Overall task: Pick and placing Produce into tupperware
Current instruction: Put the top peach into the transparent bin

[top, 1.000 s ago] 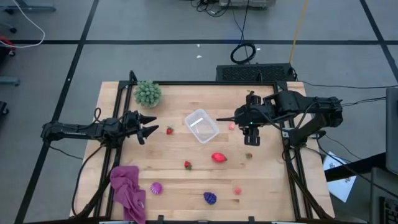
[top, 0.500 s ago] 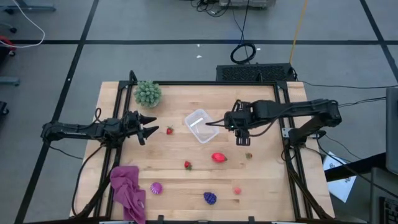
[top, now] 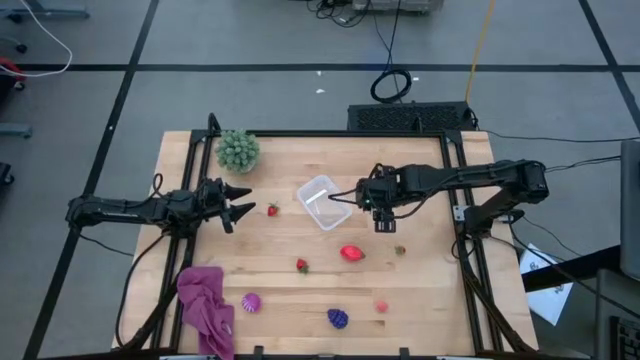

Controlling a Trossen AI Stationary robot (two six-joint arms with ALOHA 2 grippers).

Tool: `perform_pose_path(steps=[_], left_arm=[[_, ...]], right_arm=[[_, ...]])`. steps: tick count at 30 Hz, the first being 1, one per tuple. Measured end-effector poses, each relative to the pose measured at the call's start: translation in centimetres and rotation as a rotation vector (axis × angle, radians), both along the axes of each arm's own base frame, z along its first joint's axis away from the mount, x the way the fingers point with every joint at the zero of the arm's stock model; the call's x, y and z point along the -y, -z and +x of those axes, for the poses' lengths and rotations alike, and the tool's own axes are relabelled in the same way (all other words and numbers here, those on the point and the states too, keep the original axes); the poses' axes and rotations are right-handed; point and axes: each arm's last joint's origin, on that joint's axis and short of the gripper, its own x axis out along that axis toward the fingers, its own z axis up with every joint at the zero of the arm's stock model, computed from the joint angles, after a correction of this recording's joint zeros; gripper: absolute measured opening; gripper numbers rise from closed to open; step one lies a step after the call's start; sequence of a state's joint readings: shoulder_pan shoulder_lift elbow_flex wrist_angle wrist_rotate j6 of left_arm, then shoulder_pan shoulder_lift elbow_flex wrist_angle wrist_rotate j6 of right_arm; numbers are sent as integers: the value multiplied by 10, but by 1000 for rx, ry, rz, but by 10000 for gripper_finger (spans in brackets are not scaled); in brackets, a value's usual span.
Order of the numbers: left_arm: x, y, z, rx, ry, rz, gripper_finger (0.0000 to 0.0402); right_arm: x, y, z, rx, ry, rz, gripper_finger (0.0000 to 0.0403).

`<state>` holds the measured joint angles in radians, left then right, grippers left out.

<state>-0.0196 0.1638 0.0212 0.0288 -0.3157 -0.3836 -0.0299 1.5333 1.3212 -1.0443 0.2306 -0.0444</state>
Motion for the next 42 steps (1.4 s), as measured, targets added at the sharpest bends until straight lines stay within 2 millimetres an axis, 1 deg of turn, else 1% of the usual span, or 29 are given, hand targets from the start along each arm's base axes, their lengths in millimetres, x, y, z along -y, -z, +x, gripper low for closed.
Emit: perform_pose_path(steps=[5, 9, 11, 15, 21, 29, 34, 42], left_arm=[[0, 0, 0, -1, 0, 0, 273], [0, 0, 0, -1, 0, 0, 273], [0, 0, 0, -2, 0, 1, 273], [0, 0, 0, -2, 0, 1, 273], [0, 0, 0, -2, 0, 2, 273], [0, 0, 0, -3, 0, 3, 273], [0, 0, 0, -3, 0, 3, 273], [0, 0, 0, 1, -1, -10, 273]], right_arm=[[10, 0, 0, 14, 41, 8, 267], [16, -1, 4, 65, 83, 81, 268], [18, 1, 5, 88, 95, 84, 268], [21, 17, 3, 87, 108, 108, 268], [21, 50, -5, 56, 110, 138, 268], [22, 81, -14, 65, 89, 131, 268], [31, 91, -16, 99, 93, 119, 268], [46, 93, -19, 108, 127, 111, 267]])
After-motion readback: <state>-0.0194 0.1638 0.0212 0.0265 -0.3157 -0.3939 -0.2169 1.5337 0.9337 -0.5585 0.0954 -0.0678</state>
